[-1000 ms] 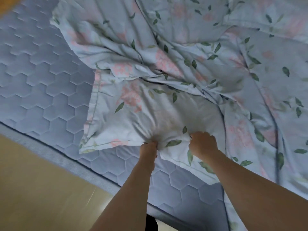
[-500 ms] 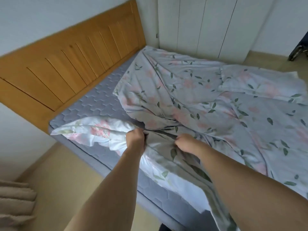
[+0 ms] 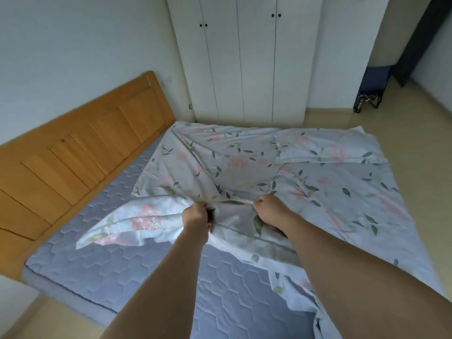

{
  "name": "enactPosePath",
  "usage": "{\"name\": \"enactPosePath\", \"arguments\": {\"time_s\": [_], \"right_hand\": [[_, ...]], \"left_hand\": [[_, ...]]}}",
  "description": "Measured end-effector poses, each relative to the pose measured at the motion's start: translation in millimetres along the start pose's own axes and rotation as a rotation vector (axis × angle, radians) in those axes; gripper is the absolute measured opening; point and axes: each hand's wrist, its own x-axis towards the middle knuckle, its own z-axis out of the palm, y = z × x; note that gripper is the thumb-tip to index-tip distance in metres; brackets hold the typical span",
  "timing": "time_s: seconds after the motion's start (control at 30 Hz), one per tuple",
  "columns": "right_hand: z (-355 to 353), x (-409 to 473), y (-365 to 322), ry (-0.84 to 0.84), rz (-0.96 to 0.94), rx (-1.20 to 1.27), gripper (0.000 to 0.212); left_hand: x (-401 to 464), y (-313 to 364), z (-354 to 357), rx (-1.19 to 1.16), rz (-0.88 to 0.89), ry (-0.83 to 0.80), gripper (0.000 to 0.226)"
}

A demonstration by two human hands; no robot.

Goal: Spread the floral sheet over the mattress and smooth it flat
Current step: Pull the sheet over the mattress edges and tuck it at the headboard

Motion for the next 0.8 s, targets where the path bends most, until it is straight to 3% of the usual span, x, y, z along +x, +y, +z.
{"name": "enactPosePath", "arguments": {"time_s": [0.23,0.4,0.5,0.57,0.63,0.7,0.8], "right_hand": [[-99,59,102,0.325,0.105,0.025,0.036],[-148,101,183,0.544,0.145,0.011,0.031],[-150,152,259,0.655,0.112,-0.054,0.029],[-126,185,316,0.687,0.087,-0.099,0.028],[-86,212,374,0.683,0.07,-0.125,0.02],[-22,249,461,0.577,0.107,-0.217,0.012],[69,289,566,0.367,0.235,-0.462,0.061]], "left_hand": [[32,-16,175,0.074,-0.063,-0.215,0.02],[68,-49,290,-0.021,-0.094,-0.364,0.006],[122,-107,362,-0.019,-0.076,-0.417,0.001],[165,-165,394,0.033,-0.066,-0.428,0.011],[208,-227,411,0.168,-0.06,-0.399,0.019],[268,-319,428,0.423,-0.018,-0.387,0.021],[333,-443,436,1.0,0.265,-0.385,0.036]]}}
